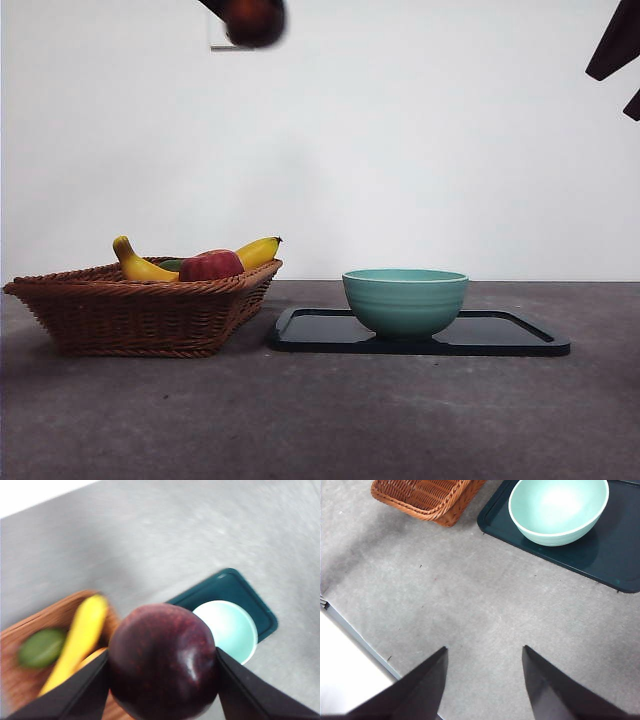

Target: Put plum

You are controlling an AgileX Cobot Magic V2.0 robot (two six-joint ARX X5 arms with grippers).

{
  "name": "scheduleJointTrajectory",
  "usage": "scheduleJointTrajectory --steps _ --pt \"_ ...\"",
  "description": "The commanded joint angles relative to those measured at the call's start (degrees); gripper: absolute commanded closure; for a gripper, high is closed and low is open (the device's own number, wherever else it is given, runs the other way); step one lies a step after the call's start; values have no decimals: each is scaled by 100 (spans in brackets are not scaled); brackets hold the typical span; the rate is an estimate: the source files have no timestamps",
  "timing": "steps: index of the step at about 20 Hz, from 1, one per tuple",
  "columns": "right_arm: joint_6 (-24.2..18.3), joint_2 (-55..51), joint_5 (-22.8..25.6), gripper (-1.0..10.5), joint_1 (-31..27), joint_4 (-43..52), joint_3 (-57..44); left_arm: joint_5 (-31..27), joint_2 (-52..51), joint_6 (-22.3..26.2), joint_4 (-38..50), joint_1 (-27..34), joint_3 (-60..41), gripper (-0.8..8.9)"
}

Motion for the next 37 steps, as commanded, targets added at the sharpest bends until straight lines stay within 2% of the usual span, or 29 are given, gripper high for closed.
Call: scheduleJointTrajectory --steps 1,6,10,15,18,22,26,32,37 --pt "-31 22 -2 710 28 39 2 -7 -260 87 -216 210 168 605" --pt "-33 22 -2 710 28 66 2 -7 -839 111 -704 573 28 606" --pt "-33 22 -4 710 31 76 2 -9 -1438 105 -490 667 -992 606" --pt "-33 22 -7 710 31 76 2 -9 -2522 37 979 769 -3403 605" --pt "-31 22 -7 710 31 76 2 -11 -2778 11 1805 839 -4564 605" --pt "-31 22 -7 710 31 35 2 -13 -2712 15 2900 946 -5783 606" --pt "-31 22 -7 710 31 37 2 -13 -2468 39 4076 988 -6594 606" --pt "-28 22 -7 710 31 33 2 -20 -1403 278 4728 986 -6677 606" --pt "-26 22 -4 710 31 35 2 -319 -715 551 4951 990 -6677 605"
